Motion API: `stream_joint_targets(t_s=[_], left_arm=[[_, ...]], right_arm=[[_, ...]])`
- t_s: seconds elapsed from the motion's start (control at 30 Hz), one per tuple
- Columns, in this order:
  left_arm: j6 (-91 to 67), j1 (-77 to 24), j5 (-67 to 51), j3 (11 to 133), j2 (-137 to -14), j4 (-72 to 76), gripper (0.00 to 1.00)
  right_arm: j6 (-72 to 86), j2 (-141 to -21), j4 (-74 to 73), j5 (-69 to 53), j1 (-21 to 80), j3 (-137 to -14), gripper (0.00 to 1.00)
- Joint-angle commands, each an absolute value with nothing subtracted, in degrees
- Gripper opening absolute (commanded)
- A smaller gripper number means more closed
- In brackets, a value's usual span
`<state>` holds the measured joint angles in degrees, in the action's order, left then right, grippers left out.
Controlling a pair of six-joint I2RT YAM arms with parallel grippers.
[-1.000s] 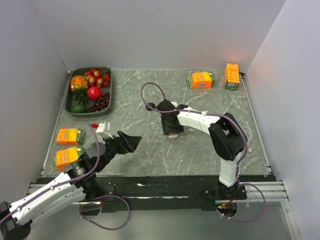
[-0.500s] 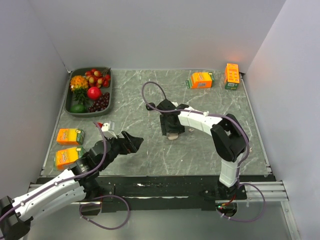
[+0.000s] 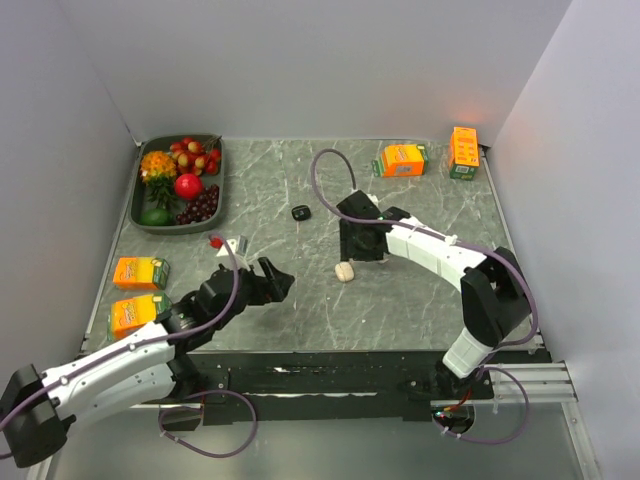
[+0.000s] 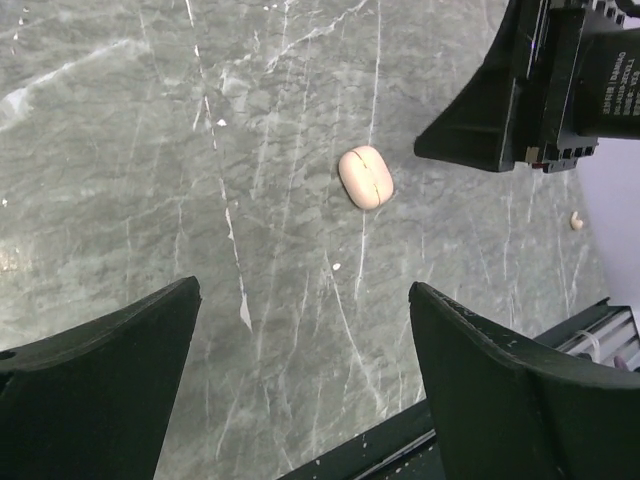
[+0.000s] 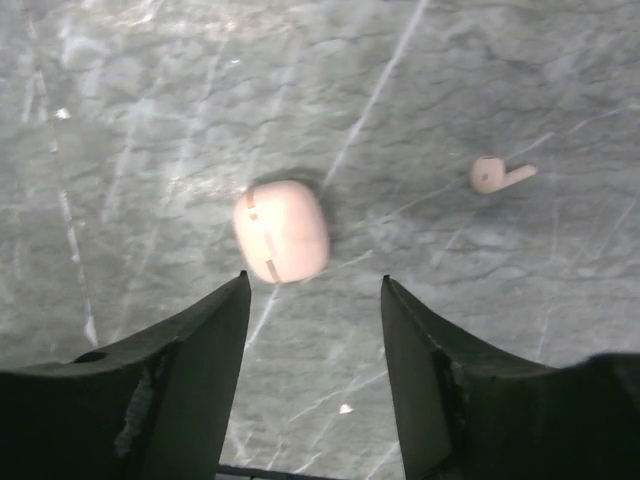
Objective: Insert the wireless bluetooth earbuds into the charging case
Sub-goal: Adjust the charging case at the center of the board.
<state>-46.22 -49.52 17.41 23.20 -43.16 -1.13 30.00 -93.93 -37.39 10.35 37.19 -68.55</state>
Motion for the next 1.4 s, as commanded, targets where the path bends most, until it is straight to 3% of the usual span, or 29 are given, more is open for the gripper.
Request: stream_joint_targets(t_s=[0.0, 0.3, 0.6, 0.9, 1.1, 1.2, 1.37], left_arm=[[-45.97, -49.57, 18.72, 27.86, -46.4, 0.62, 0.91], [-47.98, -49.57, 18.81, 24.62, -43.6, 0.18, 0.9], [-49.66, -49.57, 20.04, 20.92, -35.43, -4.13, 0.91], [-50.19, -49.57, 20.13, 19.95, -35.51, -3.69, 0.91], [-50.18, -49.57, 20.39, 19.86, -35.16, -4.57, 0.91], [-50.01, -49.57, 20.39, 19.86, -34.89, -4.48, 0.91], [-50.18, -49.57, 20.13, 19.95, -35.42, -4.04, 0.91]], right_arm=[[27.87, -90.97, -34.81, 7.04, 36.3, -65.93, 0.58], [22.41, -96.76, -36.48, 11.96, 41.92, -71.45, 0.79], [22.15, -103.8, -37.09, 12.3, 42.01, -73.13, 0.74], [21.71, -108.19, -37.88, 12.74, 42.71, -74.44, 0.72], [21.88, -108.2, -36.65, 12.13, 42.8, -72.95, 0.53], [21.8, -106.09, -34.81, 10.82, 42.63, -71.11, 0.38], [21.18, -98.19, -26.83, -1.46, 42.63, -65.93, 0.35]])
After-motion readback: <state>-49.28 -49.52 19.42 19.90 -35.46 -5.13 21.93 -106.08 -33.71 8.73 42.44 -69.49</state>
